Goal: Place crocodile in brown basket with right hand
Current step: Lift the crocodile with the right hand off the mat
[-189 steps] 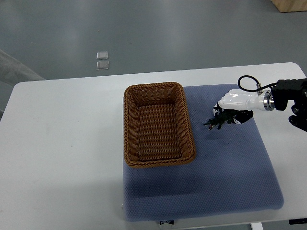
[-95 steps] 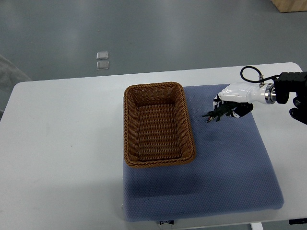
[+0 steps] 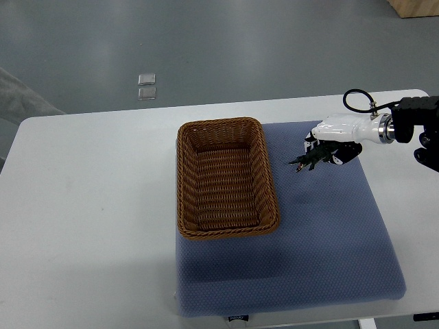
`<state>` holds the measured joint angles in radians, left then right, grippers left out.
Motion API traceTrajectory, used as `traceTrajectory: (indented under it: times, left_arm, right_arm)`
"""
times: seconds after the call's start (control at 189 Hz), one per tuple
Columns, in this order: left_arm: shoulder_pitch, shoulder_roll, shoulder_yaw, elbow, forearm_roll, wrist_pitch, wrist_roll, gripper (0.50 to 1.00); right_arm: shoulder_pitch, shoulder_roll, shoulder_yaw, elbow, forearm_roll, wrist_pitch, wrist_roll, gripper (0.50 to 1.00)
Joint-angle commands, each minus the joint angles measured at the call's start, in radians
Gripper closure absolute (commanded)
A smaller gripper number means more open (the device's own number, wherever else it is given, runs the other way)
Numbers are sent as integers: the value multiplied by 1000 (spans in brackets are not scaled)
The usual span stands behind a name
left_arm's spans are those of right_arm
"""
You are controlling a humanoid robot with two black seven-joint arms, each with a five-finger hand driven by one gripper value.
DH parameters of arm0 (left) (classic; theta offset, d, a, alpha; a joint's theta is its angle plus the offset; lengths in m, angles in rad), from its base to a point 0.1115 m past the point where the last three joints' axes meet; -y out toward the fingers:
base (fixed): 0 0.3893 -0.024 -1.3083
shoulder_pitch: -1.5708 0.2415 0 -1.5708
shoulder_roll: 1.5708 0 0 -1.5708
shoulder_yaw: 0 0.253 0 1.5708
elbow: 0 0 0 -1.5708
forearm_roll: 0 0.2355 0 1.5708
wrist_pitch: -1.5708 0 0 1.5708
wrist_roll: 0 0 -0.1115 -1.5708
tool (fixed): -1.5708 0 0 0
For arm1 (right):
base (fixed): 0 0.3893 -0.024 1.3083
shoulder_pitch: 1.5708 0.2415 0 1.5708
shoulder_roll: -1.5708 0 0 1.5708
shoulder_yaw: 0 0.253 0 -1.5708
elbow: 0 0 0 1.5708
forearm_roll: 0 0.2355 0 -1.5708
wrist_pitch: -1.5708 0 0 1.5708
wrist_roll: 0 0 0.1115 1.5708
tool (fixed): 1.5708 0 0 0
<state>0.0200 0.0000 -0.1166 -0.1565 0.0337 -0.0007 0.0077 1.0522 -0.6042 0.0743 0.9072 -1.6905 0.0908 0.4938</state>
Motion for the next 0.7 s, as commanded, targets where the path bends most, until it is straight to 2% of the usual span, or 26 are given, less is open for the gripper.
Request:
traceTrajectory:
  times: [0.0, 0.386, 0.697]
  left_arm:
    - [0, 0, 0, 0, 0, -1, 0, 500]
    - [0, 0, 0, 0, 0, 1, 0, 500]
    - [0, 0, 0, 0, 0, -1, 0, 500]
  right_arm:
    - [5, 0, 1, 1, 0, 1, 0, 953]
    - [35, -20, 1, 1, 34, 17, 0, 953]
    - [131, 41, -1, 7, 77, 81, -4, 953]
